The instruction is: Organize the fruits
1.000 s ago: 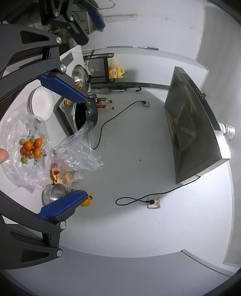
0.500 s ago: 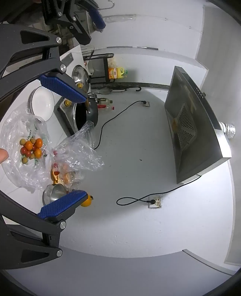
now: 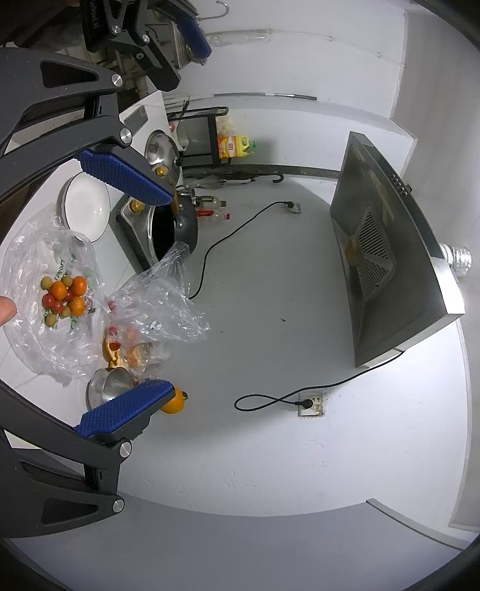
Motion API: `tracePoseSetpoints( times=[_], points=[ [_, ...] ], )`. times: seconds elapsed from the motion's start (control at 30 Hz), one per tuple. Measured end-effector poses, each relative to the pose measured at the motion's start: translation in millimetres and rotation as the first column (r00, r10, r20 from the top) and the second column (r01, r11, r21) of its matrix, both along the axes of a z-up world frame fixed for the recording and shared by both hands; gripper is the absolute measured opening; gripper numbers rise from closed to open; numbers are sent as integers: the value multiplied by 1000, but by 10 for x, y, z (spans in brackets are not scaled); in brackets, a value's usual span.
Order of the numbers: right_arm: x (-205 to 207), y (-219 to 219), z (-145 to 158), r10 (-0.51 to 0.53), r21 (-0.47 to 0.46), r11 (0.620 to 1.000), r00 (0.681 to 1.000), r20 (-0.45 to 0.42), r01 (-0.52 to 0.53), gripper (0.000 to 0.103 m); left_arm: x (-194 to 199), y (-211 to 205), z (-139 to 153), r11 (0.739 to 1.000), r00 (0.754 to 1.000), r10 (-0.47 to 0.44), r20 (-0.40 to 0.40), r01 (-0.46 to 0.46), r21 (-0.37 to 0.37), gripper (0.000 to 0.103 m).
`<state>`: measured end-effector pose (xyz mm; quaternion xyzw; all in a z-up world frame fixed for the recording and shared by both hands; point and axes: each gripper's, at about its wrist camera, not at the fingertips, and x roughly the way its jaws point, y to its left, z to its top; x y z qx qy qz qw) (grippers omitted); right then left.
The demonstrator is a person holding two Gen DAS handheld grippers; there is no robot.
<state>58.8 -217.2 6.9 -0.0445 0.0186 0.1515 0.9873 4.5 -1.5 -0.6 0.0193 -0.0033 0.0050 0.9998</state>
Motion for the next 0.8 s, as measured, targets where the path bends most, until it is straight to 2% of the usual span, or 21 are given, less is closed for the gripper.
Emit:
tracePoseSetpoints(
  times=[0.8],
  points=[
    [4,36,-5,4,1,1000,1000,-7,-4,97,33,-13,13,1000,1000,-3,-2,3,0,102]
  ],
)
